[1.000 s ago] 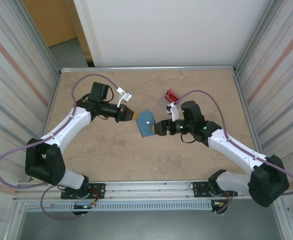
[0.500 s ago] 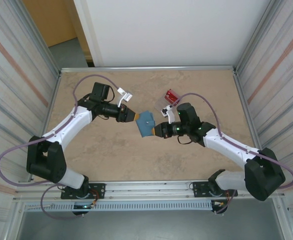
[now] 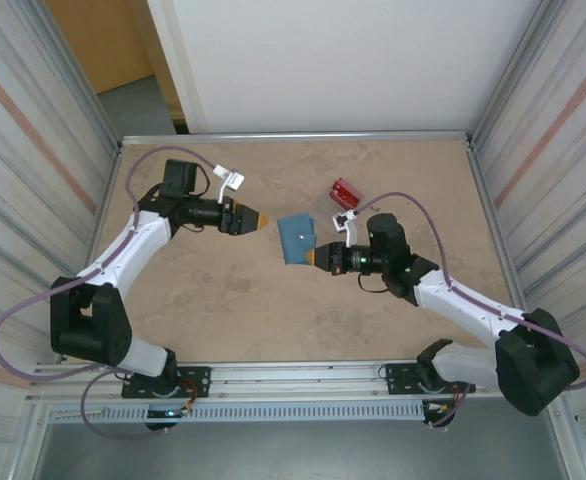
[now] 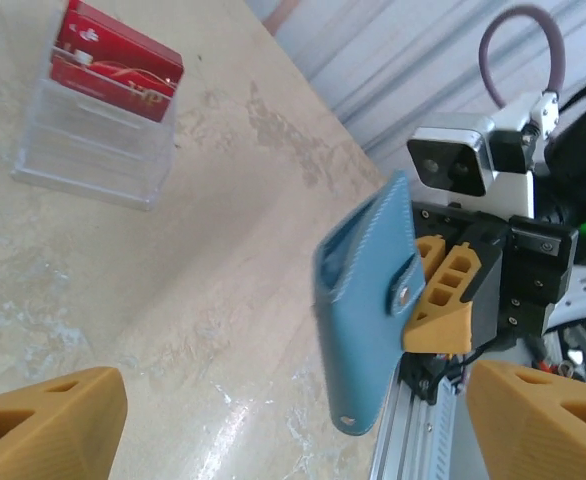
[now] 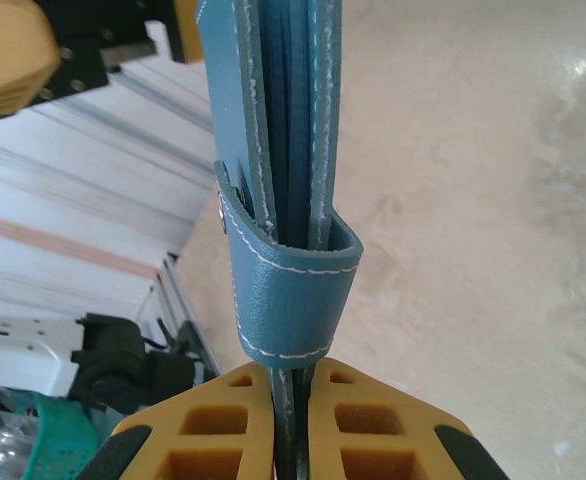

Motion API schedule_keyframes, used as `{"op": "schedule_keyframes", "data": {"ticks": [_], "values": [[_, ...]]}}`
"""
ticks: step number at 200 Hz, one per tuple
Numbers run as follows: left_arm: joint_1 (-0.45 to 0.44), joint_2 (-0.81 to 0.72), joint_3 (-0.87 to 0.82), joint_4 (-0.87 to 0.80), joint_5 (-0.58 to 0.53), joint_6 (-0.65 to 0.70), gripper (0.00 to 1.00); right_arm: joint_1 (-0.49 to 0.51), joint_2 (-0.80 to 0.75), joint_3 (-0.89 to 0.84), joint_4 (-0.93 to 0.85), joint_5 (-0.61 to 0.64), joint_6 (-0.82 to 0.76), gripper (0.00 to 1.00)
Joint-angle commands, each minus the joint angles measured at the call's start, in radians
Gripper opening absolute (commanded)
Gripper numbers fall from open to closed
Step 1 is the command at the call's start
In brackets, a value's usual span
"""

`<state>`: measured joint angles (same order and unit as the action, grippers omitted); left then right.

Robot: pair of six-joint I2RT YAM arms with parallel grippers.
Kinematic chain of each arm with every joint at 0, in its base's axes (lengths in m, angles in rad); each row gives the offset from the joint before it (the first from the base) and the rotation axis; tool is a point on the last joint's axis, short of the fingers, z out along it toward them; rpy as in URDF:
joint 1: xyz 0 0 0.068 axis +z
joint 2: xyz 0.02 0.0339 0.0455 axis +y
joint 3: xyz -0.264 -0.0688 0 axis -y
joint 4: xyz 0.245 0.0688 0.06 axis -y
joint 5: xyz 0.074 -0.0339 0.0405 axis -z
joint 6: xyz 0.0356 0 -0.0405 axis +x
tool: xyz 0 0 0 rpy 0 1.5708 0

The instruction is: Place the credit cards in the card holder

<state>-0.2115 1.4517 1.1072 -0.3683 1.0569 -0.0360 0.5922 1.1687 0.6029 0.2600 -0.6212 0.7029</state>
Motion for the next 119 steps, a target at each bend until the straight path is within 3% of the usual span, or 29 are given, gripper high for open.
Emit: {"op": "schedule_keyframes", "data": {"ticks": [1, 36, 60, 86, 119], "values": [[0.005, -0.041, -0.068, 0.198, 0.109, -0.21, 0.89, 0.019, -0.02, -0.001, 0.239, 0.017, 0.118, 0.1], [-0.036, -0.033, -0.114, 0.425, 0.187, -0.454, 0.86, 0.054, -0.004, 0.021, 0.367, 0.054, 0.191, 0.11], [-0.055, -0.023, -0.117, 0.5, 0.209, -0.516, 0.84, 0.073, 0.011, 0.041, 0.399, 0.066, 0.198, 0.11], [-0.061, -0.022, -0.112, 0.552, 0.233, -0.574, 0.65, 0.092, 0.02, 0.046, 0.397, 0.065, 0.195, 0.12], [-0.065, -0.029, -0.104, 0.546, 0.238, -0.578, 0.54, 0.093, 0.027, 0.02, 0.389, 0.116, 0.197, 0.12]]}}
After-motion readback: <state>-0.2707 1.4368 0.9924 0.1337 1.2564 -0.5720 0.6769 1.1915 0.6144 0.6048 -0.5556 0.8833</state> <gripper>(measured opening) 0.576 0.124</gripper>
